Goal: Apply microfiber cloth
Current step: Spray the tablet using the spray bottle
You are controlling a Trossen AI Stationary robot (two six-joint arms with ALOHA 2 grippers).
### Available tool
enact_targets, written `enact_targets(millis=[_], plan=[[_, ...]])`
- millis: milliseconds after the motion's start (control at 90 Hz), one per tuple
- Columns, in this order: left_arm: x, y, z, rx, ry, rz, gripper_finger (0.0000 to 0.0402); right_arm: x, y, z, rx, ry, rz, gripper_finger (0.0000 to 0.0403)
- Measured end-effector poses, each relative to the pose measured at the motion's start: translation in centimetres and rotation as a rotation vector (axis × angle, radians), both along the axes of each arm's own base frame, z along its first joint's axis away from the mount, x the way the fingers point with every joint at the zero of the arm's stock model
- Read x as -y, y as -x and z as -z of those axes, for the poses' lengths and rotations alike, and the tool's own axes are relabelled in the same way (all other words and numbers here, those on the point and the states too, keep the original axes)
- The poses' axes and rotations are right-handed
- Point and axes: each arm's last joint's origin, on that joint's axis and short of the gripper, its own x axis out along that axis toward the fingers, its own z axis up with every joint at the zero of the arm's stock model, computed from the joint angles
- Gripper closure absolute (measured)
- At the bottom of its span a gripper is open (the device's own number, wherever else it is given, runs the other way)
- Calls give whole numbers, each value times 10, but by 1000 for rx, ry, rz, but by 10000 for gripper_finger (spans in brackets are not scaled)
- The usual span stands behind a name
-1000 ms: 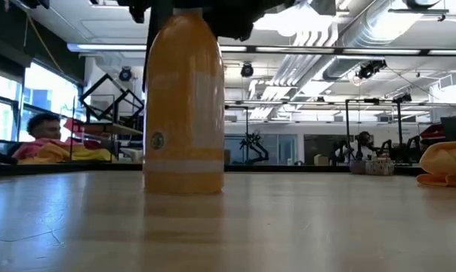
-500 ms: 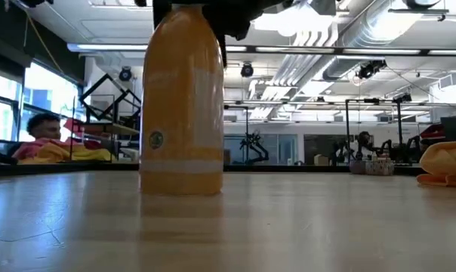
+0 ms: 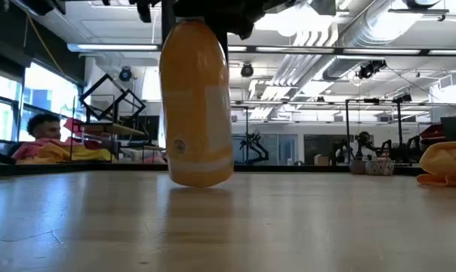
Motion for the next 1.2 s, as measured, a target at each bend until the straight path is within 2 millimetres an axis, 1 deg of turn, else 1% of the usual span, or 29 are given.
enact_targets(millis=[56,211,289,333,378,511,600,667,756,867,956,1022,1111,1200], plan=[[-2,0,0,3,0,14,391,1,0,0,1,-8,-8,244],[-8,1,3,-1,9,23,391,2,-1,-1,6,-37,-6,145],[-10,1,2,16,25,35,391,2,-1,-1,9,-38,-5,124],[-10,2,0,34,24,43,391,1,-1,-1,10,-39,-8,126],[-10,2,-2,58,17,51,391,1,-1,-1,9,-43,-13,137],[-10,5,-10,138,-6,95,391,1,-1,-1,8,-61,-12,197],[-10,5,-10,137,4,125,391,1,-1,-1,8,-58,-11,226],[-10,4,-8,121,9,128,392,1,-1,-1,8,-62,-24,234],[-9,6,-10,126,-24,128,392,0,-1,-2,9,-62,-26,228],[-4,13,-16,134,-134,111,392,-1,1,-4,8,-70,-43,199],[1,19,-16,79,-279,106,392,-1,2,-6,15,-76,-46,171],[8,20,-11,8,-428,99,392,-2,2,-6,10,-83,-58,153],[17,18,-1,-125,-645,60,392,-2,3,-4,-13,-118,-63,136],[23,14,10,-254,-806,-10,392,-4,4,-5,-22,-171,-80,125]])
